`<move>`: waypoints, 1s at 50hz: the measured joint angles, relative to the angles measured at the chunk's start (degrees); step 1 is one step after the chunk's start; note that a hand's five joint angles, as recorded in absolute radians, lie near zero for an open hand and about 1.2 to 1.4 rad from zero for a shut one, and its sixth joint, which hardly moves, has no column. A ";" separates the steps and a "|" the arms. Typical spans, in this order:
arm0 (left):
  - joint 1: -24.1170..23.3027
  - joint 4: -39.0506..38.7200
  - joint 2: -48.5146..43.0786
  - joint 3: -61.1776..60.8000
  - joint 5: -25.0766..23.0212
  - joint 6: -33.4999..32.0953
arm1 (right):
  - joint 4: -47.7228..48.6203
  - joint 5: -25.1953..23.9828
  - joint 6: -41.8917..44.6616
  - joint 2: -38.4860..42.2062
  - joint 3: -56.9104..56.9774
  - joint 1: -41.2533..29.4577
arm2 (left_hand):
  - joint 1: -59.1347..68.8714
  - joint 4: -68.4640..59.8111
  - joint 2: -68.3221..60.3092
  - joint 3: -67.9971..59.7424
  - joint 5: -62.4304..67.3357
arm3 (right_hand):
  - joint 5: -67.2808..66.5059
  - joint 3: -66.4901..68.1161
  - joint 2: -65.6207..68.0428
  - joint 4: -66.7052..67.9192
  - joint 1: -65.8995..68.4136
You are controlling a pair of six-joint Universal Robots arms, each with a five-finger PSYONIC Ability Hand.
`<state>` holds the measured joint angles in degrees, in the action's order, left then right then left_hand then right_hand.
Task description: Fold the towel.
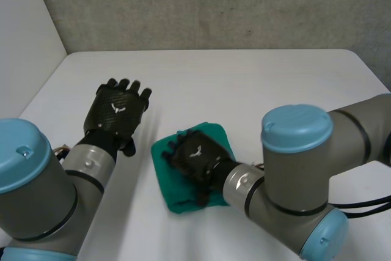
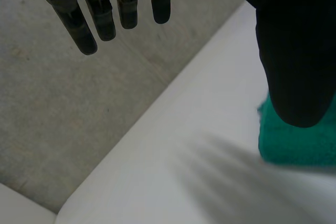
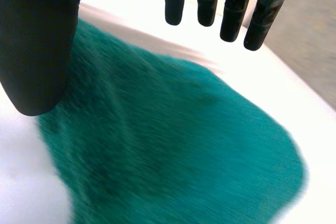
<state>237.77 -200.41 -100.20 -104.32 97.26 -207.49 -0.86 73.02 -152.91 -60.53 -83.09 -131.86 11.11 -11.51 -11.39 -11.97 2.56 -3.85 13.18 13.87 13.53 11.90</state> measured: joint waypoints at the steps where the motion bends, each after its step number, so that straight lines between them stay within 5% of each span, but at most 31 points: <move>1: -0.12 0.01 -0.06 0.36 0.00 0.68 | 0.10 1.08 -0.01 -0.38 -0.10 0.36 | 0.00 0.00 0.00 0.00 0.00 | 0.42 -1.00 -0.94 -0.54 -0.45; 7: -2.99 0.39 -2.43 4.98 -0.04 8.83 | 2.10 5.00 -3.77 -6.18 -3.40 5.29 | 0.00 0.00 0.00 0.00 0.00 | 0.50 -1.14 -1.23 -0.55 -0.45; 13: -7.36 3.27 -7.64 9.41 -0.05 15.68 | 3.27 2.12 -11.27 -9.54 -6.19 10.51 | 0.00 0.00 0.00 0.00 0.00 | 0.50 -1.14 -1.23 -0.55 -0.45; 29: -9.09 17.78 -21.94 11.71 7.11 22.15 | -2.57 -0.30 -10.35 3.15 -2.80 13.48 | -0.95 0.00 0.00 0.00 -0.23 | 0.50 -1.14 -1.23 -0.55 -1.00; 42: -9.13 17.56 -11.90 14.46 8.09 21.61 | 0.33 4.32 -10.35 -4.70 -1.02 13.71 | -1.42 0.00 0.08 0.00 -0.23 | 0.87 -1.14 -1.23 -0.55 -1.58; 50: -6.25 19.04 -4.22 23.28 7.69 21.51 | 4.92 13.25 -13.64 -15.51 2.13 15.57 | -1.35 0.00 0.07 0.00 -0.23 | 0.88 -1.14 -1.23 -0.55 -1.58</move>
<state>231.52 -181.37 -104.42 -81.04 104.95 -185.98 4.06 86.26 -166.55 -76.03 -80.96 -116.28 9.76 -11.51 -11.32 -11.97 2.33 -2.97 12.04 12.63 12.98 10.32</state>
